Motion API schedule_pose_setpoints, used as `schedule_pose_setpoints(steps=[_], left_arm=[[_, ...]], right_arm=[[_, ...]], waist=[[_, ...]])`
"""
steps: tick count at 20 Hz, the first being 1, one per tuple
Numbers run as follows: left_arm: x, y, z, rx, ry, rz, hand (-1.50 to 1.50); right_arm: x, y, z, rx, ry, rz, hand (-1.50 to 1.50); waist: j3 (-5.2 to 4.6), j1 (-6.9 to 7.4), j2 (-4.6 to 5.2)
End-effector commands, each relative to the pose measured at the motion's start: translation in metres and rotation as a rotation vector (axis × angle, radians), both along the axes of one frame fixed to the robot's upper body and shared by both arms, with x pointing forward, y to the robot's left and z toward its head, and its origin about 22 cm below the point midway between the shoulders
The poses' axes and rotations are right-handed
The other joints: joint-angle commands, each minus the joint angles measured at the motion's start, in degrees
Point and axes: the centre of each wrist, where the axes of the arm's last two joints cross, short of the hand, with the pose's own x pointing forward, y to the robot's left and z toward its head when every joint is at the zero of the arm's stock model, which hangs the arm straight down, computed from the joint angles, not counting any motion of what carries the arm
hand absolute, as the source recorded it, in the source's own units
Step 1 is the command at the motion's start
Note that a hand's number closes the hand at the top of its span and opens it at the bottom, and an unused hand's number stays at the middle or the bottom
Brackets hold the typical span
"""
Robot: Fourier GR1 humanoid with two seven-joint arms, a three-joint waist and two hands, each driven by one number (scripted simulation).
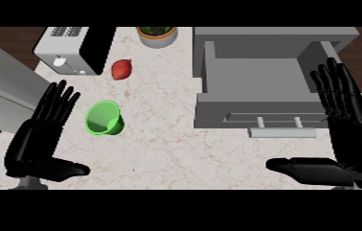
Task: Pick up the cup, place it into the drawer and close the drawer
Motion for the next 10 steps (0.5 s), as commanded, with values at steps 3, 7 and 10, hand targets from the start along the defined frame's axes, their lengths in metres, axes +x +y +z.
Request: schedule_pose_setpoints(steps=[3, 7, 10], left_arm=[[-0.001, 0.004, -0.059, 0.072, 0.062, 0.089, -1.50], [0.013, 0.033, -0.066, 0.114, 0.092, 0.100, -1.50], [0.028, 0.026, -0.085, 0.141, 0.119, 0.136, -1.50]], right_arm=[[0.007, -0.005, 0.004, -0.006, 0.012, 0.003, -1.50], [-0.004, -0.004, -0.012, -0.007, -0.007, 0.008, -1.50], [0.002, 0.008, -0.004, -0.003, -0.008, 0.012, -1.50]], waist=[[-0.03, -0.16, 0.08], [-0.01, -0.24, 0.03], [-0.03, -0.41, 0.08]])
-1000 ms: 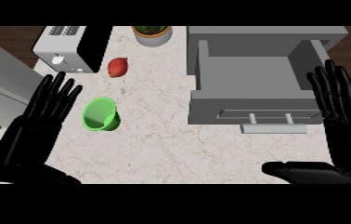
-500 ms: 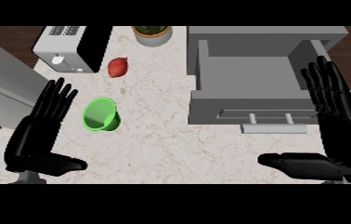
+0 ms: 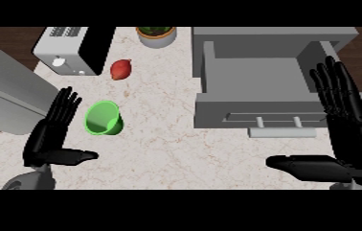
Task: Pick up the cup, place it into the drawer and close the drawer
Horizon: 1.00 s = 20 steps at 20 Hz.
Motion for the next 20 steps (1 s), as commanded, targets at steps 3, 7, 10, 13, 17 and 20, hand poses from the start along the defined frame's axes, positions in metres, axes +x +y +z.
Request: schedule_pose_setpoints(steps=[3, 7, 10, 13, 17, 20], left_arm=[[-0.008, 0.025, -0.038, 0.014, 0.051, 0.036, -1.50], [-0.001, 0.019, -0.072, -0.010, 0.043, 0.021, -1.50], [-0.007, 0.021, -0.088, -0.031, 0.043, 0.043, -1.50], [0.004, 0.040, -0.083, -0.040, 0.018, 0.079, -1.50], [-0.012, 0.037, -0.100, -0.033, -0.003, 0.070, -1.50], [0.009, 0.043, -0.085, -0.033, 0.002, 0.083, -1.50]], right_arm=[[-0.015, -0.008, -0.003, 0.002, -0.003, -0.006, -1.50], [0.002, -0.008, 0.000, -0.008, 0.003, 0.027, -1.50], [0.011, -0.015, 0.001, -0.006, -0.004, 0.023, -1.50], [0.002, 0.003, -0.002, -0.010, -0.005, 0.018, -1.50], [0.000, -0.010, -0.006, 0.018, 0.006, 0.041, -1.50], [0.011, -0.004, -0.004, -0.001, 0.015, 0.036, -1.50]], waist=[[0.00, -0.06, -0.05], [-0.03, -0.18, 0.05], [-0.04, -0.22, 0.11], [-0.07, -0.43, 0.15], [-0.12, -0.82, 0.29], [-0.20, -1.17, 0.52]])
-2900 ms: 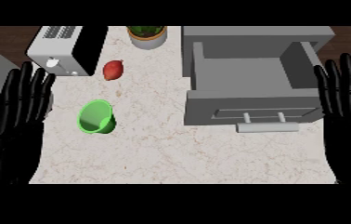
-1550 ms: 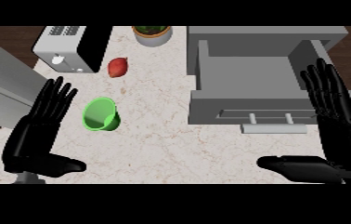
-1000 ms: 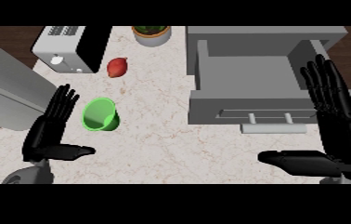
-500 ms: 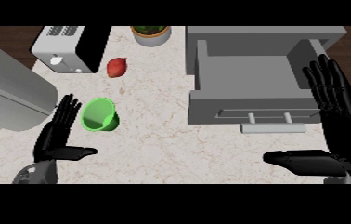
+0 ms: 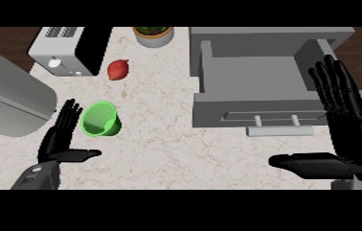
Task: Pick up the cup, place it into the drawer and close the drawer
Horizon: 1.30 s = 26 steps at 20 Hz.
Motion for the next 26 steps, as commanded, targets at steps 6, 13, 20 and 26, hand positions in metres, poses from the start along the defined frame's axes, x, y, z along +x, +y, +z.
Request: schedule_pose_setpoints(steps=[6, 13, 20, 26], left_arm=[[0.001, -0.023, -0.013, -0.030, -0.079, -0.062, -1.50], [0.028, -0.030, 0.003, -0.036, -0.092, -0.059, -1.50], [0.023, -0.032, -0.002, -0.125, -0.104, -0.103, -1.50], [0.018, -0.042, -0.008, -0.201, -0.143, -0.164, -1.50]], right_arm=[[0.002, 0.010, 0.002, 0.003, -0.013, 0.017, -1.50], [0.003, 0.015, -0.002, -0.007, -0.008, 0.036, -1.50], [0.004, 0.006, 0.006, -0.027, 0.007, 0.037, -1.50], [-0.004, 0.010, -0.006, 0.004, -0.007, 0.023, -1.50]], waist=[[-0.06, -0.24, 0.14], [-0.07, -0.53, 0.27], [-0.13, -0.78, 0.31], [-0.07, -0.54, 0.15]])
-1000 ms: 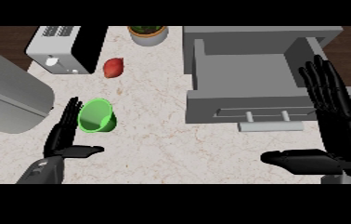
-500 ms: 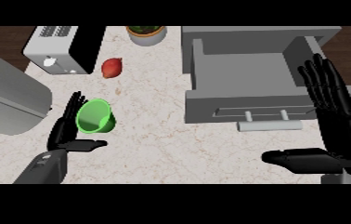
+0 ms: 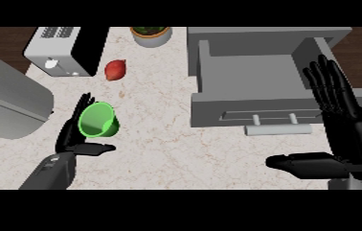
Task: Pick up the cup, place it into the drawer and close the drawer
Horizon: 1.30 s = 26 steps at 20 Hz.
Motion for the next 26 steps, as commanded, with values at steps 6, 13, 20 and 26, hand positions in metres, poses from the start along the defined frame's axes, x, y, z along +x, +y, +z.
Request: schedule_pose_setpoints(steps=[6, 13, 20, 26], left_arm=[[0.014, -0.015, 0.006, -0.221, -0.129, -0.129, 1.50], [0.025, -0.053, 0.003, -0.340, -0.129, -0.223, 1.50], [0.002, -0.031, -0.006, -0.294, -0.259, -0.015, 1.50], [0.016, -0.024, 0.008, -0.270, -0.350, 0.143, 1.50]], right_arm=[[-0.001, -0.005, 0.005, 0.005, 0.006, 0.015, -1.50], [0.009, 0.001, 0.002, 0.012, 0.010, 0.007, -1.50], [0.004, 0.006, 0.002, 0.003, -0.001, -0.011, -1.50], [0.011, -0.014, 0.001, -0.018, 0.025, -0.021, -1.50]], waist=[[-0.04, -0.55, 0.07], [0.00, -0.05, 0.01], [0.04, 0.59, -0.17], [0.14, 1.14, -0.35]])
